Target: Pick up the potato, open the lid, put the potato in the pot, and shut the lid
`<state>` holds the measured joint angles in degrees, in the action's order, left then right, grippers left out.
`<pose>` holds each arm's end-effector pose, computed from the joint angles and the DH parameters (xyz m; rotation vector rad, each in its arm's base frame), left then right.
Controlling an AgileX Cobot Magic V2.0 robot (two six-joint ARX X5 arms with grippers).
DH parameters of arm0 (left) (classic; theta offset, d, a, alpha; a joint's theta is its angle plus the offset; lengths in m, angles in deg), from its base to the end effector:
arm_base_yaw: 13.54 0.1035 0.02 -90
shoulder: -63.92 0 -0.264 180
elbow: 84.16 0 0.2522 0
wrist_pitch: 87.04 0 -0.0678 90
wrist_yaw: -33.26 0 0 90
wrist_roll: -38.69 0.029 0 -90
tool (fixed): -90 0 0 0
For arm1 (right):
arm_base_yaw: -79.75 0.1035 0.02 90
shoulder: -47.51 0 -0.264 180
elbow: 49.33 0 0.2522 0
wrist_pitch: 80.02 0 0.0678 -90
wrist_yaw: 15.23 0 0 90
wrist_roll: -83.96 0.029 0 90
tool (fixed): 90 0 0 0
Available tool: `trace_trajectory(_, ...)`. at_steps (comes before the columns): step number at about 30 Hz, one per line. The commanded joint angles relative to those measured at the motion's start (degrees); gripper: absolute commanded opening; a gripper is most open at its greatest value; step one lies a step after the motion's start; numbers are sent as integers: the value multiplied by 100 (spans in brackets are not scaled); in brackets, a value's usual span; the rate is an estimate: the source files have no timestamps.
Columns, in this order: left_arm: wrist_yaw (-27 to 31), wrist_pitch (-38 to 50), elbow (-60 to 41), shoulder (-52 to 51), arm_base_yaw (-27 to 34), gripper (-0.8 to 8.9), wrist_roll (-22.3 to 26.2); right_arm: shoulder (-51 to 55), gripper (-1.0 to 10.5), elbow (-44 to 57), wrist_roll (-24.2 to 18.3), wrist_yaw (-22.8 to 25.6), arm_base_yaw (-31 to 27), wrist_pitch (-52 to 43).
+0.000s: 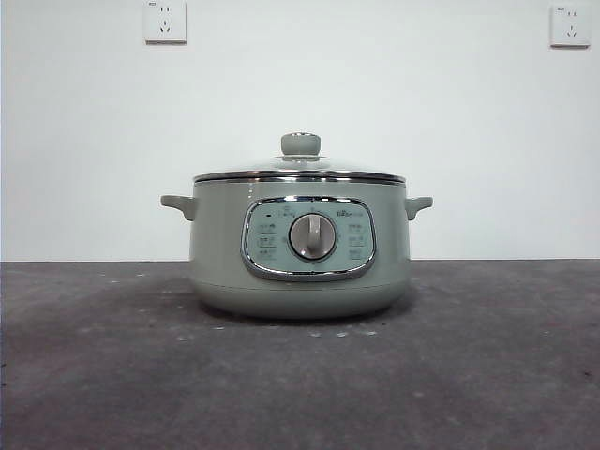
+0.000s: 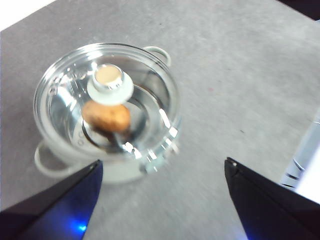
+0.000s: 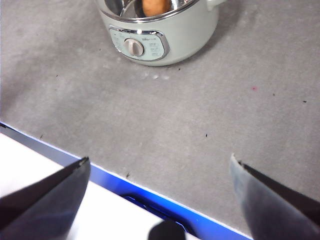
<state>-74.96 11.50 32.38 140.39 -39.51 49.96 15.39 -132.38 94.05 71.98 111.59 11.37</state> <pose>0.1963 -0.1057 0.4595 0.2285 0.6639 -0.8076 0.0239 0.0165 0.3769 -0.0158 0.7409 0.5148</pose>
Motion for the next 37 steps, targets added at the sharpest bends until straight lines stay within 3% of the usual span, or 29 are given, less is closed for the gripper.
trace_trajectory(1, -17, -219, 7, -179, 13, 409, -76, 11, 468, 46, -20, 26, 9, 149)
trace_trajectory(14, -17, -684, 7, -411, 11, 392, -127, 9, 440, 46, -17, 24, 9, 149)
trace_trajectory(20, -20, -682, 7, -411, 11, -23, -186, 9, 8, 46, -31, 28, 9, 149)
trace_trajectory(37, -15, -645, 7, -411, 13, -4, -223, 9, 1, 46, -68, 372, 9, 149)
